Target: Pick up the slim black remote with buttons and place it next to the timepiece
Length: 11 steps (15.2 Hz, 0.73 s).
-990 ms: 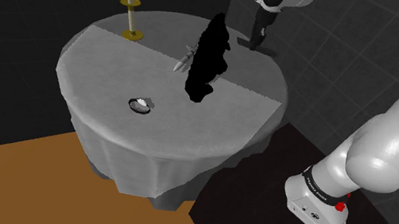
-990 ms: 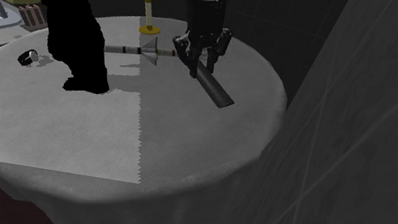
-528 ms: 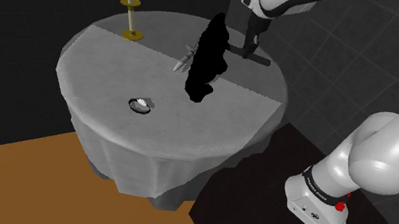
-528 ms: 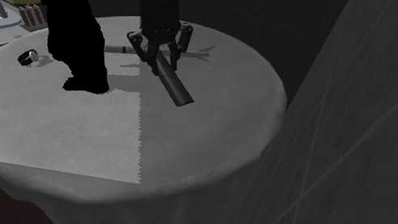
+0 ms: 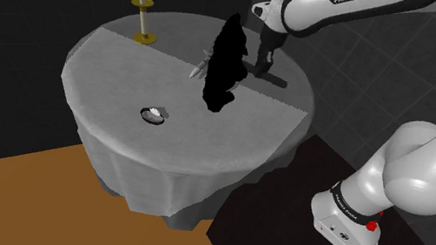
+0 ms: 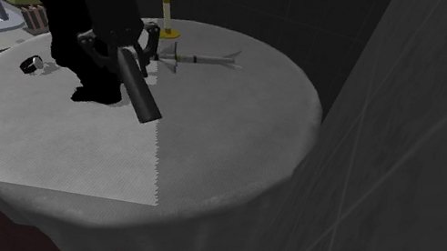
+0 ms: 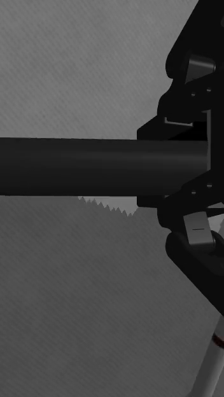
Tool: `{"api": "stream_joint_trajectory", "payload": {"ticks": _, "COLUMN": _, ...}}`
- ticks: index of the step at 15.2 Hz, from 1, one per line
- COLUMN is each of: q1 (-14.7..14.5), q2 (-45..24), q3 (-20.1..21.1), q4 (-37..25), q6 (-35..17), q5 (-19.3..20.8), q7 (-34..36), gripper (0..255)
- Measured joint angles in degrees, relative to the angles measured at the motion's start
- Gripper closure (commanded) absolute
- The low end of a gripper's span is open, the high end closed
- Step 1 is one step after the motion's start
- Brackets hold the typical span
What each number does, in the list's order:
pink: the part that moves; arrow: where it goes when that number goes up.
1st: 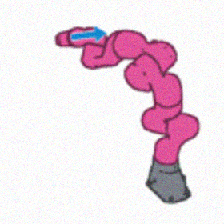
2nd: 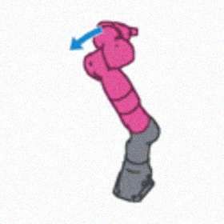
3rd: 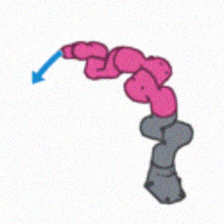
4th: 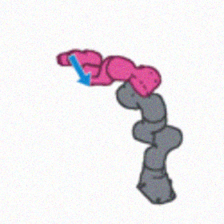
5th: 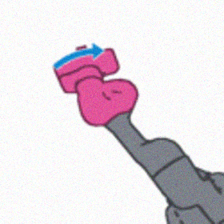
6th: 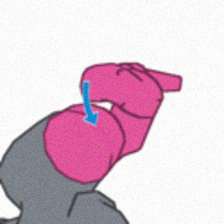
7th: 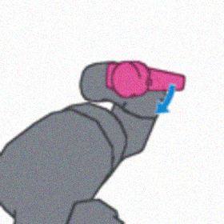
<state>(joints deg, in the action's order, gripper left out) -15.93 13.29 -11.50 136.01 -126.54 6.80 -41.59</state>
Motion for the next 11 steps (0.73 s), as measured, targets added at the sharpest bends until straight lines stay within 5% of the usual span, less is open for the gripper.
{"api": "stream_joint_trajectory", "payload": {"ticks": 11, "q1": -6.82, "q2": 5.45, "q3": 11.20, "q4": 5.64, "q6": 1.09, "q5": -1.93, "q7": 16.53, "gripper": 255}}
